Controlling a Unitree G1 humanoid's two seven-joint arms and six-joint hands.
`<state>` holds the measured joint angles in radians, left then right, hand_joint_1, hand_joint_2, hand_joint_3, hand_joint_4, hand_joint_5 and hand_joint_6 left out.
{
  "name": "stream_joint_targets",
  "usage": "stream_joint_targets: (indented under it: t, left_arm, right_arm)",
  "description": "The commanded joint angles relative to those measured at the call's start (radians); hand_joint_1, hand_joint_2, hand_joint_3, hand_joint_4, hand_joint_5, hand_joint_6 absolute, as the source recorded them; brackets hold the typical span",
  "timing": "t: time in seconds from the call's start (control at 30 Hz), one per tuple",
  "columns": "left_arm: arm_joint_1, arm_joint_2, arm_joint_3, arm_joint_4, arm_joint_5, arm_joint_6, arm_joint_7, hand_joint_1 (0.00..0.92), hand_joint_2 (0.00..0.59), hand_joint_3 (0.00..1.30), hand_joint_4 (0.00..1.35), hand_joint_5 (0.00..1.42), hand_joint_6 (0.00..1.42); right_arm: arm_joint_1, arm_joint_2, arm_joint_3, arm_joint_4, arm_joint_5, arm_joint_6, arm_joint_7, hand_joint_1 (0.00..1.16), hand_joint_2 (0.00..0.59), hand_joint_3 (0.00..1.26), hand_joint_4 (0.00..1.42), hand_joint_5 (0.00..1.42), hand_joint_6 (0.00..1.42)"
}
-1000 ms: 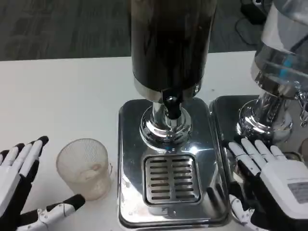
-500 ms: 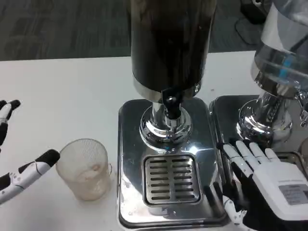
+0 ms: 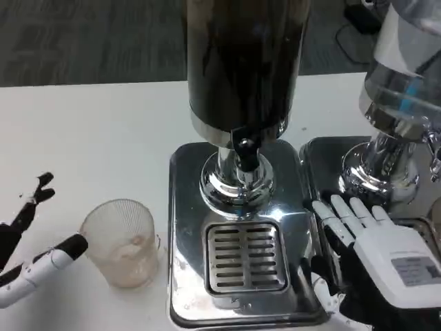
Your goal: Grasp the cup under the faucet to collect the drink, then remove the cup.
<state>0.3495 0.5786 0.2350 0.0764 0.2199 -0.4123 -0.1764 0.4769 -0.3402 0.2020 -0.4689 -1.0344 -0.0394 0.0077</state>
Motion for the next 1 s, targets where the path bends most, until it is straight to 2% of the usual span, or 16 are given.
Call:
stream_joint_targets:
  t: [0.03, 0.37, 0.53, 0.8, 1.0]
  left_arm:
    - [0.001, 0.015, -0.024, 0.016, 0.028, -0.056, -0.002, 0.0, 0.0, 0.0, 0.0, 0.0, 0.0]
    - [0.011, -0.005, -0.05, 0.022, 0.106, -0.09, 0.042, 0.001, 0.0, 0.0, 0.0, 0.0, 0.0]
    - [0.006, -0.038, -0.07, 0.05, 0.164, -0.101, 0.129, 0.043, 0.0, 0.0, 0.0, 0.0, 0.0]
    - [-0.009, -0.116, -0.115, 0.14, 0.212, -0.145, 0.279, 0.081, 0.002, 0.0, 0.0, 0.0, 0.0]
    - [-0.028, -0.138, -0.152, 0.178, 0.228, -0.164, 0.327, 0.106, 0.009, 0.0, 0.0, 0.0, 0.0]
  right_arm:
    - [-0.016, -0.009, -0.003, 0.018, 0.015, 0.003, 0.004, 0.4, 0.586, 0.08, 0.0, 0.0, 0.0]
    - [-0.036, -0.023, -0.015, 0.023, 0.04, 0.011, 0.015, 0.4, 0.586, 0.08, 0.0, 0.0, 0.0]
    - [-0.049, -0.032, -0.03, 0.01, 0.046, 0.025, 0.034, 0.4, 0.586, 0.09, 0.0, 0.0, 0.0]
    - [-0.044, -0.043, -0.057, 0.0, 0.06, 0.03, 0.048, 0.39, 0.586, 0.1, 0.0, 0.0, 0.0]
    - [-0.04, -0.054, -0.07, -0.005, 0.071, 0.029, 0.054, 0.39, 0.586, 0.1, 0.0, 0.0, 0.0]
